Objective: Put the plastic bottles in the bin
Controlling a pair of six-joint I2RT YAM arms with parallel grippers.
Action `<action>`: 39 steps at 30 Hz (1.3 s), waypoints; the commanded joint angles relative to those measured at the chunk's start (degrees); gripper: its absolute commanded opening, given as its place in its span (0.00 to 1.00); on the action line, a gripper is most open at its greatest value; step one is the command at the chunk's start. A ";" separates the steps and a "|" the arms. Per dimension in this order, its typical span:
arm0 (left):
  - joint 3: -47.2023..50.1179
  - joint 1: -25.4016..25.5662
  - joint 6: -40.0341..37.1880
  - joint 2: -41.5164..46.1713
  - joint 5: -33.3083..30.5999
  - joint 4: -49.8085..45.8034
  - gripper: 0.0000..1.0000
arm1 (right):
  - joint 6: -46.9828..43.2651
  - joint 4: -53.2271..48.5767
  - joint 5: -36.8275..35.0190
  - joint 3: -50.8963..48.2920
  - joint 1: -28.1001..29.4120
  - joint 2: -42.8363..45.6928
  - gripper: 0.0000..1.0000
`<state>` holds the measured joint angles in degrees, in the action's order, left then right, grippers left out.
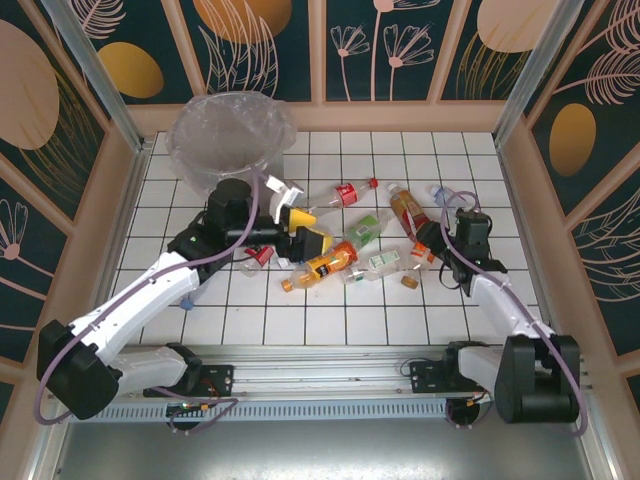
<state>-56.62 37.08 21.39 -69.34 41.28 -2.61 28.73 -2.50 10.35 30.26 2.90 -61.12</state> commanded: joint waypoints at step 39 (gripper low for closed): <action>7.31 8.65 24.30 -14.92 -0.32 44.99 0.91 | 8.89 18.33 14.80 14.48 26.55 8.83 0.59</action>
<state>-49.39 45.45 44.07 -84.16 39.11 37.52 36.64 11.90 24.14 44.12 28.88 -52.45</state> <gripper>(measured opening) 0.909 0.594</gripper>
